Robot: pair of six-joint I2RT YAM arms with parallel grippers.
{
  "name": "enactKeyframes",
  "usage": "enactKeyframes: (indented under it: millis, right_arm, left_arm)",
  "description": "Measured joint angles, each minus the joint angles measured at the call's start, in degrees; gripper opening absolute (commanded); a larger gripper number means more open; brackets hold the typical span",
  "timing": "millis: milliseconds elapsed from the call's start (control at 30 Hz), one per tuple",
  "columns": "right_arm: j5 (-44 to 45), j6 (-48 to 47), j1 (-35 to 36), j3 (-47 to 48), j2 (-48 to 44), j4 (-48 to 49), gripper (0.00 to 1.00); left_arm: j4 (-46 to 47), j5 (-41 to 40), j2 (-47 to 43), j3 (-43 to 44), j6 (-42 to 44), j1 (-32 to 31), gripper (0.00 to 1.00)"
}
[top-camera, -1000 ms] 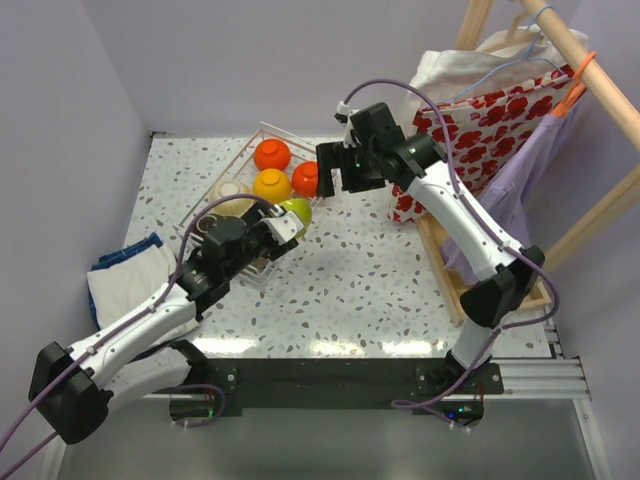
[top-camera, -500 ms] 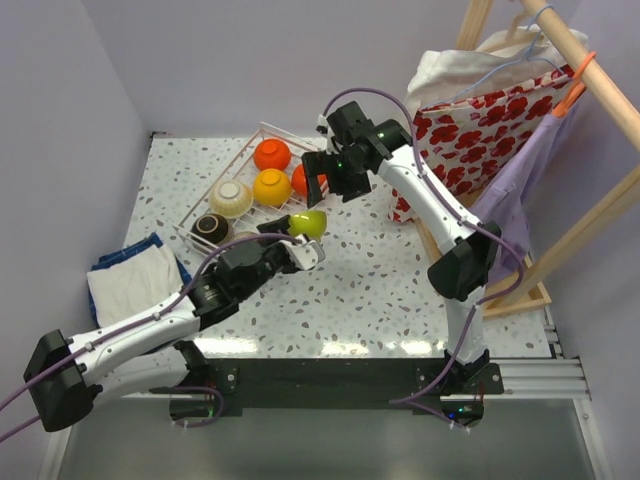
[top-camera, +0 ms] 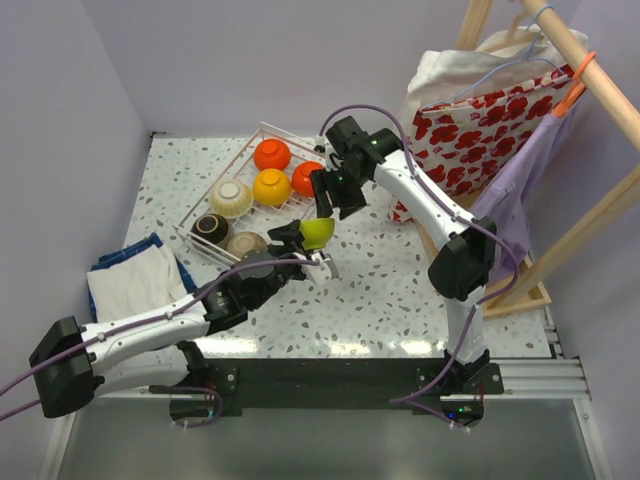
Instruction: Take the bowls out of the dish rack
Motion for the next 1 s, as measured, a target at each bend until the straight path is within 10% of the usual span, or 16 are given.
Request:
enactKeyframes:
  millis: [300,467,1000]
  right_arm:
    - [-1.51,-2.25,-0.17,-2.38,0.20,-0.26,0.00]
    - [-1.36,-2.51,-0.37,-3.08,0.20,-0.24,0.00]
    - [-1.05,-1.95,-0.50,-8.00,0.17,1.86,0.00]
  left_arm:
    - [3.41,-2.67,1.99,-1.77,3.39,-2.62,0.24]
    - [4.20,-2.84,2.40,-2.05,4.07,-3.37,0.28]
    - [2.62,-1.79,2.16,-2.36,-1.44,-3.58,0.89]
